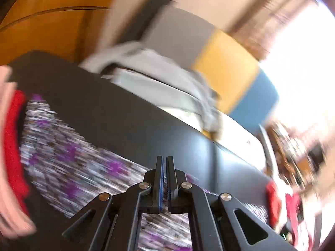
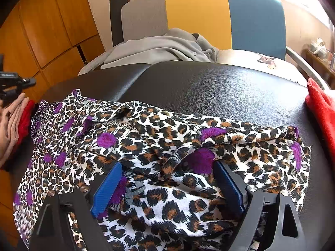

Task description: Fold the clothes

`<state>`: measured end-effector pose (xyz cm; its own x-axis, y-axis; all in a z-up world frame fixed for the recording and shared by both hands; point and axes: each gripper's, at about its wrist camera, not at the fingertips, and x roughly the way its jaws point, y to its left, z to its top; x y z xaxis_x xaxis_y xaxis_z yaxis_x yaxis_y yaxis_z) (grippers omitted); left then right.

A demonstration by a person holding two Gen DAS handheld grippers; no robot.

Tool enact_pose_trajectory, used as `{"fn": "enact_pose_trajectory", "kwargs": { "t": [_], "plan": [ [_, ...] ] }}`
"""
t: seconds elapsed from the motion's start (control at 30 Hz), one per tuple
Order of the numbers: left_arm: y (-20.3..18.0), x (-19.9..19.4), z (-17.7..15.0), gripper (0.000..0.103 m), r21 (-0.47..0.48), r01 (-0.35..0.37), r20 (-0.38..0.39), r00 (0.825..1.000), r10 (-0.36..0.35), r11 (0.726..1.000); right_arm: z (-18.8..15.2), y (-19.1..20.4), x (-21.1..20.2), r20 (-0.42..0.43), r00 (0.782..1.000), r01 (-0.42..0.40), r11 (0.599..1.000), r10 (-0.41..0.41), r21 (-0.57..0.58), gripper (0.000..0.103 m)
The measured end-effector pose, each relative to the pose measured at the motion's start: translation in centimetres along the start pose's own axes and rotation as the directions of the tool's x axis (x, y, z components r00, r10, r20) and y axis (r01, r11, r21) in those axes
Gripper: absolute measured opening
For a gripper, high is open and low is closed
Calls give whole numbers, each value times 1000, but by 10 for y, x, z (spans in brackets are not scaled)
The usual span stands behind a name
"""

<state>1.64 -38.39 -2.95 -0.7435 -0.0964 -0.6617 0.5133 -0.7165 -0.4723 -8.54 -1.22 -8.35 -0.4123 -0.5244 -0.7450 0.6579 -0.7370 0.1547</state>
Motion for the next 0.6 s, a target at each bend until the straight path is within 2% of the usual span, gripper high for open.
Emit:
{"fn": "enact_pose_trajectory", "kwargs": {
  "t": [0.1,0.2,0.23,0.27,0.3,0.33,0.37,0.4,0.43,0.47,0.53,0.6],
  "plan": [
    [-46,20,-35,1,114,69,-65,996,-62,991,0,1,0,0,1000,4,1000,-4,-2,90],
    [-67,38,-67,1,190,72,-125,991,-49,979,-1,0,0,1,1000,3,1000,-3,-1,90],
    [-66,41,-71,5,203,68,-132,990,-42,977,-1,0,0,2,1000,2,1000,-2,0,90],
    [-60,42,-66,9,215,26,-111,994,-2,976,-1,0,0,2,1000,1,1000,-1,0,90],
    [-54,43,-57,16,225,-32,-81,995,51,974,-1,-1,0,2,1000,-1,1000,1,0,90],
    [-47,37,-50,26,223,-100,-51,992,114,970,-1,-1,0,2,1000,-3,1000,3,1,91],
    [-33,32,-39,31,215,-196,-22,978,206,957,-1,-1,0,2,1000,-4,1000,4,1,91],
    [-16,29,-26,39,205,-301,7,952,306,931,-1,-1,0,3,1000,-8,1000,8,2,92],
    [-1,27,-15,45,199,-391,22,918,395,899,0,-1,0,3,1000,-13,1000,13,4,93],
    [14,27,-3,46,192,-473,22,878,478,860,-1,-1,0,4,1000,-16,1000,16,4,93],
    [50,33,25,52,166,-613,6,784,621,772,-1,-2,-1,5,1000,-20,1000,20,6,93],
    [82,44,41,53,167,-716,-26,684,729,678,-1,-2,-1,6,1000,-25,1000,25,6,94]
  ]
}}
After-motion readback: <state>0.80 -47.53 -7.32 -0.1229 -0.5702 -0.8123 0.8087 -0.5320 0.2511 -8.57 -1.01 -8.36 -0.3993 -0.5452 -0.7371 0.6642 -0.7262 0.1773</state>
